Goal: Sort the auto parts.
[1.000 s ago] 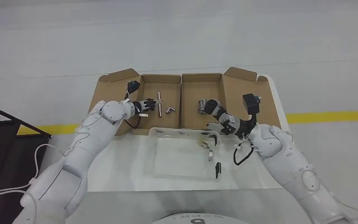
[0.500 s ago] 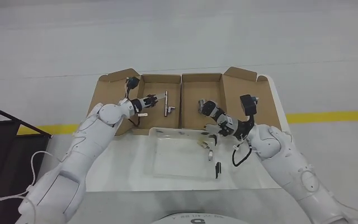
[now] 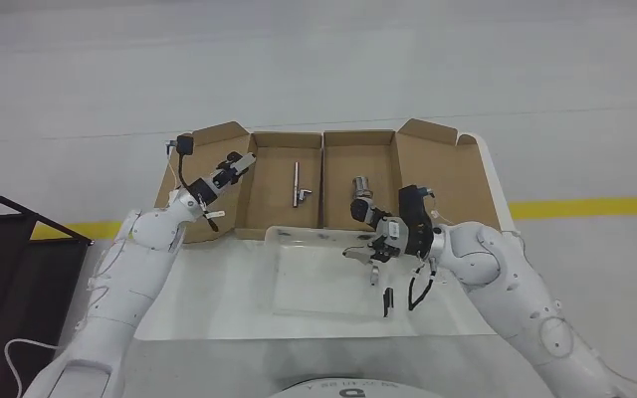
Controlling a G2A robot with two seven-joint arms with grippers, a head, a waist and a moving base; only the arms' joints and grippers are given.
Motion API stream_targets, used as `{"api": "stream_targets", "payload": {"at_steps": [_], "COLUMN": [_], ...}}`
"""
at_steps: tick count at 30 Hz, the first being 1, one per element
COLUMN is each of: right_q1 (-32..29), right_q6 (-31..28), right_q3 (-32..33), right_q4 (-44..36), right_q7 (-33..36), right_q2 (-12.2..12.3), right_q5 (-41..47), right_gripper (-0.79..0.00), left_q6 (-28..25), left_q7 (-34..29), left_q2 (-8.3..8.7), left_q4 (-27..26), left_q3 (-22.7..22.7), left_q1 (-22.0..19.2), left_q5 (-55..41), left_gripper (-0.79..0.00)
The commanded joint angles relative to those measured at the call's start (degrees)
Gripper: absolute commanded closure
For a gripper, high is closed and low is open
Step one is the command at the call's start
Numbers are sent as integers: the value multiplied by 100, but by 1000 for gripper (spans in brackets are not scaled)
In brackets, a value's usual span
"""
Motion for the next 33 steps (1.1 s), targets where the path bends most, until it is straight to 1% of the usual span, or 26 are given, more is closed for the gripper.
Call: {"api": "stream_targets", "payload": {"at_steps": [1, 4, 6, 8, 15, 19, 24, 27, 29, 33], "right_q1": [2, 2, -103, -317, -1165, -1582, -1926, -2034, -2088, -2142], "right_q6": [-2, 154, 256, 261, -439, -476, -258, -196, -243, -290], "right_q3": [-3, 4, 30, 206, 1128, 1574, 2013, 2127, 2148, 2065], "right_q4": [3, -77, -388, -549, -826, -1024, -878, -746, -680, -622], "right_q7": [0, 52, 135, 73, -139, -456, -1141, -1430, -1535, -1457], "right_q2": [-1, -1, 15, 56, 258, 312, 320, 315, 316, 321], "right_q5": [2, -183, -706, -1035, -1493, -1847, -2073, -2229, -2383, -2858], "right_gripper": [-785, -785, -785, -785, -785, -785, -785, -785, -785, -785], "left_q6": [-1, -1, -1, -1, -1, -1, -1, -1, -1, -1], "left_q7": [-1, -1, -1, -1, -1, -1, -1, -1, -1, -1], "left_q2": [-3, -3, -3, -3, -3, -3, -3, -3, -3, -3], "left_q4": [18, 18, 18, 18, 18, 18, 18, 18, 18, 18], "left_q3": [12, 12, 12, 12, 12, 12, 12, 12, 12, 12], "left_q1": [-13, -13, -13, -13, -13, -13, -13, -13, -13, -13], "left_q5": [3, 3, 3, 3, 3, 3, 3, 3, 3, 3], "left_gripper": [-785, -785, -785, -785, -785, -785, -785, -785, -785, -785]}}
